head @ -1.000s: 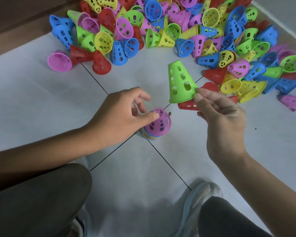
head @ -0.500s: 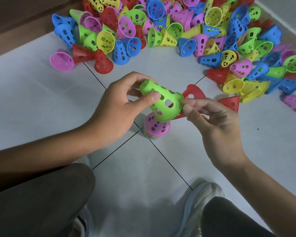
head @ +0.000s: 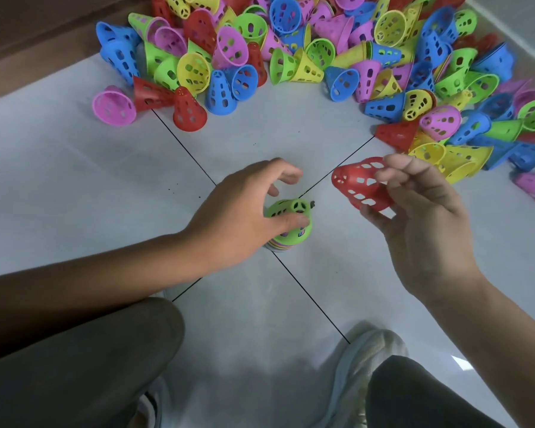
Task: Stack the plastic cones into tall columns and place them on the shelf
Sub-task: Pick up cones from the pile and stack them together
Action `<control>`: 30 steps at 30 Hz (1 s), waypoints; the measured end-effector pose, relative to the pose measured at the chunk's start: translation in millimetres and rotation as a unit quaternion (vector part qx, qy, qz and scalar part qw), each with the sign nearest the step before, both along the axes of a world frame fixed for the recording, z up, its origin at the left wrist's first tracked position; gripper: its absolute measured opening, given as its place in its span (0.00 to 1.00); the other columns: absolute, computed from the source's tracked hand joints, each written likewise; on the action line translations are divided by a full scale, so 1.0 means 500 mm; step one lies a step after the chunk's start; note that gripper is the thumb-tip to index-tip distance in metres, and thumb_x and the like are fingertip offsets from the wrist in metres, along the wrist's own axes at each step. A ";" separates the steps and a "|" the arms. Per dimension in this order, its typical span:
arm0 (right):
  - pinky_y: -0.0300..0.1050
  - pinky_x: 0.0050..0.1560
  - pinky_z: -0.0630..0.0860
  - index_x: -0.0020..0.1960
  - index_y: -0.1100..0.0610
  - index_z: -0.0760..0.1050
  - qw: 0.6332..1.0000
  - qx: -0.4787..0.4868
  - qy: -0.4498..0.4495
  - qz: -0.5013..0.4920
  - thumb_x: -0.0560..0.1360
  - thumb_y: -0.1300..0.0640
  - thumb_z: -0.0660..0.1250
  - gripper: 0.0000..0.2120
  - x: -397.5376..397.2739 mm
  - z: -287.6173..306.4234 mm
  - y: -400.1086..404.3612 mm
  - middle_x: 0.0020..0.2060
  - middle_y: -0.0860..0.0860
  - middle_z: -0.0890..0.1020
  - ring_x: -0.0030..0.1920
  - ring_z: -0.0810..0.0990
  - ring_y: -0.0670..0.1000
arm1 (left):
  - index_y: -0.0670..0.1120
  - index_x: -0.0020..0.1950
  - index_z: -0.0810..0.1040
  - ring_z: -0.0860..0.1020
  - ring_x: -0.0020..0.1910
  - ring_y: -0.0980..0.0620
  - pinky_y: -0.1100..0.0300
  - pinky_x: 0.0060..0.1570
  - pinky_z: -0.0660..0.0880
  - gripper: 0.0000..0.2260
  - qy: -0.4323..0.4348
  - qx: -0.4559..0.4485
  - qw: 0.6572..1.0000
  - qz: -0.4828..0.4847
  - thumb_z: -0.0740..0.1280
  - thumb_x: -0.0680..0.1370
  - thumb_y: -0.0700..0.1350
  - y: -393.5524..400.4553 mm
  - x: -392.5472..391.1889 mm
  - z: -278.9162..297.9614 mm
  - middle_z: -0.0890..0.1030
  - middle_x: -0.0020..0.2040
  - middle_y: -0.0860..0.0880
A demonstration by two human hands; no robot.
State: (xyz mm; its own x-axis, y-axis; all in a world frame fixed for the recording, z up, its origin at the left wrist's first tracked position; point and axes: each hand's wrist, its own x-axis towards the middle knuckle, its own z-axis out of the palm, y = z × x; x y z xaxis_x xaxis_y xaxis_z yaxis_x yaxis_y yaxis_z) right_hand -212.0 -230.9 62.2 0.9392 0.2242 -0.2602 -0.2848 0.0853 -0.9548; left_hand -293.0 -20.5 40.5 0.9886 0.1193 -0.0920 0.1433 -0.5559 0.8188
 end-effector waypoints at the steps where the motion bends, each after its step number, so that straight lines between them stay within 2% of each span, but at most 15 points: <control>1: 0.46 0.45 0.79 0.53 0.53 0.78 1.000 0.023 0.017 0.009 0.82 0.68 0.57 0.15 -0.002 0.006 0.006 0.43 0.46 0.81 0.48 0.78 0.50 | 0.57 0.68 0.75 0.76 0.58 0.61 0.57 0.56 0.76 0.26 -0.006 -0.004 1.000 0.000 0.76 0.72 0.56 -0.001 -0.001 0.004 0.77 0.63 0.63; 5: 0.47 0.44 0.79 0.54 0.54 0.78 0.991 0.097 0.073 0.060 0.83 0.58 0.58 0.10 -0.020 0.024 0.033 0.42 0.48 0.80 0.46 0.80 0.50 | 0.54 0.75 0.70 0.75 0.64 0.59 0.57 0.58 0.76 0.32 -0.036 -0.043 0.998 -0.010 0.75 0.73 0.57 -0.004 0.000 0.022 0.75 0.69 0.61; 8: 0.47 0.45 0.80 0.57 0.55 0.77 0.979 0.135 0.111 0.104 0.84 0.51 0.55 0.14 -0.033 0.038 0.047 0.41 0.48 0.78 0.46 0.80 0.50 | 0.52 0.77 0.69 0.74 0.67 0.59 0.57 0.62 0.76 0.33 -0.044 -0.080 0.996 -0.021 0.73 0.74 0.58 -0.013 0.001 0.028 0.75 0.69 0.58; 11: 0.47 0.45 0.80 0.57 0.55 0.77 0.970 0.157 0.133 0.130 0.82 0.48 0.55 0.15 -0.039 0.049 0.056 0.40 0.48 0.77 0.45 0.79 0.50 | 0.50 0.76 0.70 0.75 0.67 0.56 0.57 0.64 0.76 0.30 -0.053 -0.125 0.990 -0.027 0.73 0.75 0.54 -0.019 0.002 0.028 0.75 0.69 0.55; 15: 0.46 0.43 0.79 0.58 0.54 0.77 0.970 0.151 0.119 0.147 0.81 0.48 0.56 0.15 -0.034 0.049 0.054 0.43 0.49 0.79 0.46 0.80 0.50 | 0.47 0.72 0.72 0.76 0.66 0.51 0.56 0.63 0.76 0.24 -0.088 -0.103 0.990 -0.029 0.71 0.78 0.51 -0.015 0.004 0.024 0.76 0.66 0.51; 17: 0.46 0.42 0.80 0.58 0.55 0.77 0.986 0.097 0.064 0.119 0.83 0.51 0.57 0.13 -0.032 0.034 0.047 0.47 0.51 0.81 0.50 0.80 0.51 | 0.48 0.71 0.73 0.76 0.65 0.51 0.55 0.63 0.75 0.23 -0.092 -0.091 0.991 -0.016 0.71 0.77 0.52 -0.010 0.004 0.016 0.77 0.65 0.51; 18: 0.47 0.42 0.80 0.56 0.54 0.78 0.995 0.031 0.006 0.091 0.83 0.53 0.58 0.11 -0.031 0.021 0.043 0.48 0.51 0.82 0.52 0.80 0.52 | 0.48 0.70 0.73 0.76 0.65 0.52 0.55 0.63 0.75 0.23 -0.084 -0.083 0.993 -0.012 0.71 0.77 0.54 -0.008 0.004 0.011 0.77 0.64 0.52; 20: 0.48 0.46 0.80 0.52 0.50 0.79 0.987 -0.119 -0.099 0.050 0.84 0.55 0.60 0.08 -0.032 -0.015 0.035 0.49 0.46 0.83 0.55 0.81 0.49 | 0.50 0.68 0.74 0.77 0.62 0.56 0.56 0.62 0.75 0.23 -0.042 -0.045 0.998 -0.018 0.71 0.76 0.56 -0.003 0.005 -0.005 0.77 0.63 0.53; 21: 0.48 0.47 0.79 0.52 0.48 0.79 0.979 -0.170 -0.101 0.045 0.84 0.53 0.61 0.08 -0.034 -0.038 0.030 0.50 0.44 0.83 0.56 0.81 0.48 | 0.51 0.68 0.74 0.76 0.61 0.57 0.55 0.62 0.74 0.23 -0.014 -0.024 0.999 -0.033 0.72 0.76 0.56 -0.001 0.005 -0.016 0.77 0.63 0.54; 23: 0.48 0.50 0.79 0.58 0.47 0.77 0.973 -0.220 0.010 0.066 0.84 0.45 0.59 0.11 -0.039 -0.080 0.027 0.56 0.46 0.81 0.57 0.80 0.48 | 0.54 0.71 0.72 0.74 0.64 0.55 0.54 0.66 0.72 0.23 0.030 0.005 0.997 -0.071 0.72 0.78 0.55 0.002 0.003 -0.040 0.74 0.65 0.54; 25: 0.52 0.56 0.81 0.68 0.47 0.73 0.960 -0.196 0.168 0.109 0.83 0.39 0.56 0.20 -0.047 -0.111 0.023 0.66 0.48 0.76 0.59 0.80 0.52 | 0.59 0.74 0.68 0.69 0.70 0.55 0.57 0.70 0.68 0.26 0.047 0.021 0.994 -0.097 0.71 0.78 0.54 0.004 -0.001 -0.058 0.69 0.70 0.55; 28: 0.57 0.63 0.79 0.76 0.44 0.65 0.944 -0.125 0.260 0.160 0.80 0.34 0.54 0.27 -0.051 -0.131 0.033 0.70 0.50 0.71 0.59 0.82 0.57 | 0.60 0.78 0.63 0.62 0.75 0.58 0.61 0.72 0.63 0.32 0.059 0.056 0.991 -0.109 0.72 0.76 0.58 0.014 0.000 -0.071 0.63 0.76 0.58; 30: 0.56 0.64 0.78 0.75 0.43 0.66 0.937 -0.078 0.300 0.163 0.79 0.32 0.55 0.28 -0.045 -0.138 0.049 0.69 0.52 0.73 0.57 0.84 0.60 | 0.59 0.78 0.62 0.62 0.75 0.60 0.61 0.73 0.62 0.35 0.064 0.070 0.990 -0.108 0.72 0.75 0.60 0.030 -0.001 -0.077 0.63 0.76 0.59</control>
State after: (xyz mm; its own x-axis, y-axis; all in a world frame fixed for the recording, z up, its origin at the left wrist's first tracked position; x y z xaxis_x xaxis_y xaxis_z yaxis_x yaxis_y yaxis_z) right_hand -234.5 -206.2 -6.9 0.5020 0.3896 -0.7721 -0.7604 -0.2265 -0.6087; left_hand -293.6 -5.5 1.9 0.9738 -0.0741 -0.2148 0.1050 -0.6916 0.7146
